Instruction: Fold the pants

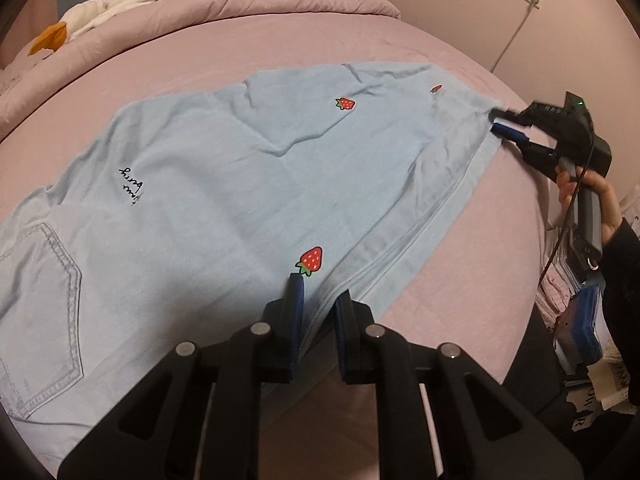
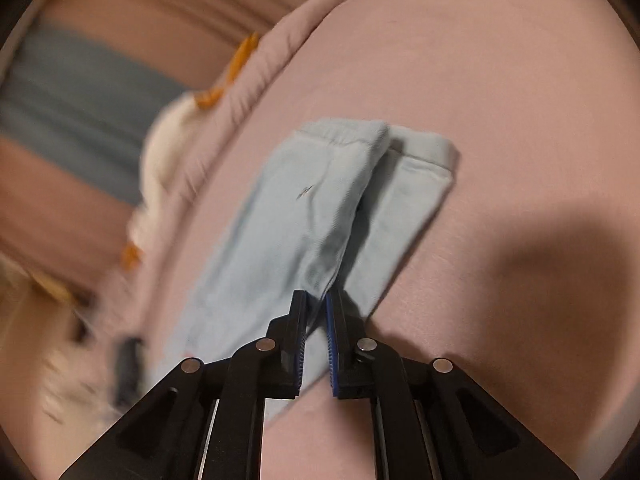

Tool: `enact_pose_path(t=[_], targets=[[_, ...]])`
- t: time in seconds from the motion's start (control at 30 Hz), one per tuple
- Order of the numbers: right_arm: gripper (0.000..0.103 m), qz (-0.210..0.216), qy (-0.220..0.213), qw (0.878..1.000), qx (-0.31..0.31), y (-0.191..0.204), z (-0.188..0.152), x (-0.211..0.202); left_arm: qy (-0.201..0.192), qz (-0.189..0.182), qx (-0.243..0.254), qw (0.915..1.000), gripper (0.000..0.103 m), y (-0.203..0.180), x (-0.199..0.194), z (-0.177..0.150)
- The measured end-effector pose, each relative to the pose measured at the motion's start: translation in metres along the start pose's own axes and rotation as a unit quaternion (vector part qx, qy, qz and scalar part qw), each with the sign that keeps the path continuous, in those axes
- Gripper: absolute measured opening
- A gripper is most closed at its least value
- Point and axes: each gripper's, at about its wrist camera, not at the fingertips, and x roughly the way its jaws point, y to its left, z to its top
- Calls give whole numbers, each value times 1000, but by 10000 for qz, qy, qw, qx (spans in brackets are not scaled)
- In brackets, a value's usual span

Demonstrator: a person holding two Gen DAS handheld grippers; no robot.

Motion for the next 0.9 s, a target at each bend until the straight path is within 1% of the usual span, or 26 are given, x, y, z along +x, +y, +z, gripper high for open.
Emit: enact_pose_path(t=[0.03, 0.1, 0.17, 0.2, 0.23, 0.27, 0.3, 0.33, 0.37, 0.4, 0.43, 0.47, 0.5, 0.57, 0.63, 0.67, 0.7, 0.77, 0.8, 0.87, 0.9], targets=[[25, 65, -110, 9999, 41, 0, 6, -2, 17, 16, -2, 10000, 14, 0, 0, 1], [36, 52, -244, 9997, 79, 4, 21, 0, 48, 66, 26, 10000, 13, -1, 0, 1], [37, -67, -328, 9993, 147, 6, 36, 3, 88, 150, 116, 9998, 13, -4, 1, 2], [37, -109, -357, 9991, 194, 13, 37, 10, 96, 187, 163, 9996, 13, -6, 1, 3], [37, -99, -323, 9992, 213, 15, 44, 16, 116, 238, 241, 9994, 11, -9, 1, 3], [37, -149, -246, 9995, 159, 14, 39, 20, 136, 291, 356, 9988, 10, -12, 1, 4], [33, -314, -149, 9994, 57, 18, 46, 28, 150, 320, 422, 9985, 8, -14, 1, 4], [16, -383, -115, 9992, -72, 24, 44, 36, 162, 358, 496, 9980, 8, -17, 1, 4], [5, -444, -94, 9988, -187, 24, 43, 35, 164, 390, 562, 9975, 8, -18, 0, 5], [4, -546, -119, 9979, -342, 28, 44, 33, 174, 402, 611, 9972, 8, -19, 0, 5], [4, -558, -204, 9969, -507, 37, 47, 27, 177, 403, 630, 9970, 8, -19, 0, 5], [4, -565, -281, 9962, -598, 32, 44, 17, 186, 398, 634, 9970, 9, -19, 0, 5], [4, -609, -375, 9950, -700, 39, 44, 10, 215, 402, 640, 9969, 9, -18, 2, 6], [4, -735, -328, 9936, -789, 28, 43, 1, 257, 422, 677, 9965, 8, -17, 5, 9], [4, -1209, -235, 9897, -730, 17, 39, 11, 304, 401, 689, 9964, 7, -15, 7, 12], [4, -1283, -165, 9902, -527, 4, 40, 17, 314, 374, 685, 9965, 7, -15, 7, 13], [3, -1116, -165, 9929, -387, -5, 41, 20, 324, 339, 663, 9967, 8, -13, 6, 15], [3, -815, -230, 9962, -223, -19, 46, 15, 326, 285, 646, 9970, 9, -14, 1, 15], [3, -752, -176, 9969, -129, -19, 50, 13, 275, 213, 678, 9971, 12, -16, -6, 15], [8, -907, -277, 9949, -332, -9, 53, 4, 169, 14, 659, 9977, 15, -19, -18, 14], [15, -1186, -487, 9896, -648, 3, 54, -6, 69, -172, 609, 9980, 15, -19, -25, 15]])
